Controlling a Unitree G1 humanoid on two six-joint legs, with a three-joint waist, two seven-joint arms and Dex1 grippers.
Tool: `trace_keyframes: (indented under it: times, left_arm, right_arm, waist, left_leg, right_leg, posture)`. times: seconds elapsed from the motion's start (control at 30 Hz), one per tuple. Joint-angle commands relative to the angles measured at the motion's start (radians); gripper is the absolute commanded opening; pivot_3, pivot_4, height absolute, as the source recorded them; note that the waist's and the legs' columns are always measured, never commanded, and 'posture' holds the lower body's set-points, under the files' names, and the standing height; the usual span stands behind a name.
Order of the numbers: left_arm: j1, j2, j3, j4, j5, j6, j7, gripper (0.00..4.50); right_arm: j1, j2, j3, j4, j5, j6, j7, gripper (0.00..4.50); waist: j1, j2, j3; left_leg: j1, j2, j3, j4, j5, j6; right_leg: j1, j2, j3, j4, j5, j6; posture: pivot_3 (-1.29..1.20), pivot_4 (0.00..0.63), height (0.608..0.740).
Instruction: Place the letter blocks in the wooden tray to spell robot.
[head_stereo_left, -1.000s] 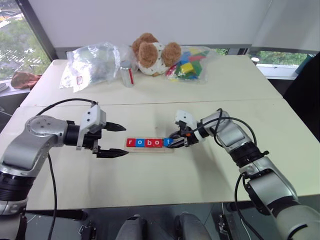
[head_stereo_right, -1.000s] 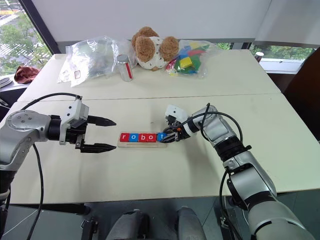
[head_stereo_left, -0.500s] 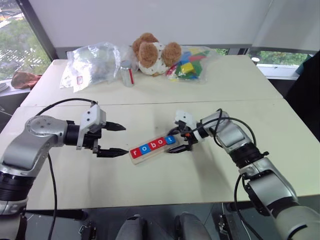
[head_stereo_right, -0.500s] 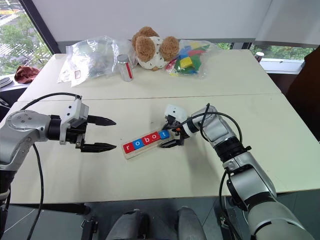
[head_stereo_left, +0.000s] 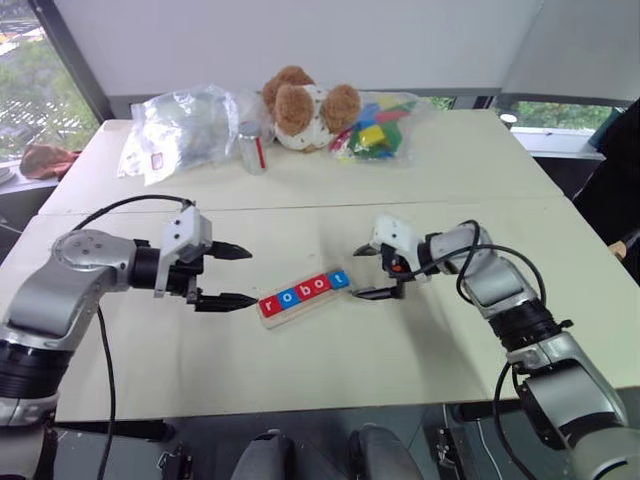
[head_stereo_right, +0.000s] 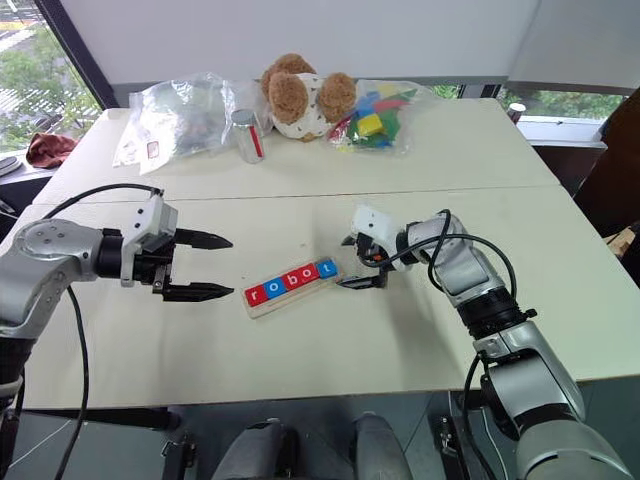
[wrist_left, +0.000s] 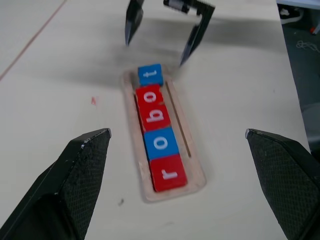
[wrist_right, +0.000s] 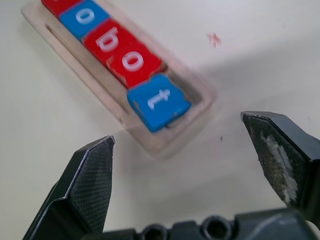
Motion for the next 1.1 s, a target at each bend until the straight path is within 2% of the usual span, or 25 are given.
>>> trace_keyframes:
  times: [0.03,0.43,0.63,0.77,0.87,0.93,1.03,1.1]
  left_arm:
    - [-0.008,0.007,0.018,-0.004,-0.007,0.001,-0.008,4.5]
    - [0.018,0.018,0.038,-0.021,-0.012,0.01,0.0,4.5]
    - [0.041,0.024,0.047,-0.023,-0.011,0.01,0.003,4.5]
    - [0.072,0.035,0.055,-0.018,-0.006,0.002,-0.002,4.5]
    - [0.091,0.031,0.07,-0.023,-0.005,-0.003,0.013,4.5]
    - [0.131,0.032,0.101,-0.033,-0.008,-0.006,0.032,4.5]
    - [0.281,0.024,0.19,-0.081,-0.047,0.035,0.071,4.5]
    - [0.393,0.018,0.23,-0.103,-0.035,0.032,0.099,4.5]
  right_arm:
    - [-0.052,0.026,-0.012,0.039,-0.008,-0.053,-0.027,4.43]
    - [-0.122,0.08,-0.001,0.22,-0.053,-0.168,-0.065,4.43]
    - [-0.104,0.052,-0.019,0.154,-0.024,-0.137,-0.013,4.43]
    - [-0.049,0.009,-0.066,-0.019,0.071,0.027,0.056,4.43]
    - [0.0,-0.022,-0.094,-0.141,0.114,0.145,0.059,4.43]
    - [0.056,-0.059,-0.131,-0.269,0.169,0.287,0.056,4.43]
    - [0.184,-0.108,-0.238,-0.544,0.332,0.621,0.017,4.43]
    - [0.279,-0.111,-0.293,-0.696,0.385,0.744,-0.052,4.43]
  waist:
    - [0.001,0.0,0.0]
    - [0.005,0.0,0.0]
    - [0.005,0.0,0.0]
    - [0.008,0.0,0.0]
    - [0.01,0.0,0.0]
    - [0.01,0.0,0.0]
    - [0.011,0.0,0.0]
    - [0.008,0.0,0.0]
  left_leg:
    - [0.0,0.0,0.0,0.0,0.0,0.0]
    - [0.0,0.0,0.0,0.0,0.001,-0.002]
    - [0.0,0.0,0.0,0.0,0.002,-0.003]
    - [0.0,0.0,0.0,0.0,0.0,-0.001]
    - [-0.001,0.0,0.0,0.0,0.0,0.001]
    - [-0.001,0.0,0.0,0.0,-0.001,0.001]
    - [-0.001,0.0,-0.001,-0.001,-0.001,0.002]
    - [-0.001,0.001,-0.001,-0.003,-0.002,0.002]
  right_leg:
    - [0.0,0.0,0.0,0.0,0.0,0.0]
    - [0.0,0.0,0.0,0.0,0.0,0.0]
    - [0.0,0.0,0.0,0.0,0.0,0.0]
    - [0.0,0.0,0.0,0.0,0.0,0.0]
    - [0.0,0.0,0.0,-0.001,0.0,0.0]
    - [0.0,-0.001,0.0,-0.001,0.0,0.0]
    - [0.0,-0.001,0.0,-0.001,0.0,0.0]
    - [-0.001,-0.001,0.0,-0.002,0.0,0.0]
  posture:
    - [0.0,0.15,0.74]
    - [0.0,0.15,0.74]
    - [0.0,0.15,0.74]
    - [0.0,0.15,0.74]
    - [0.0,0.15,0.74]
    - [0.0,0.15,0.74]
    - [0.0,0.15,0.74]
    - [0.0,0.15,0.74]
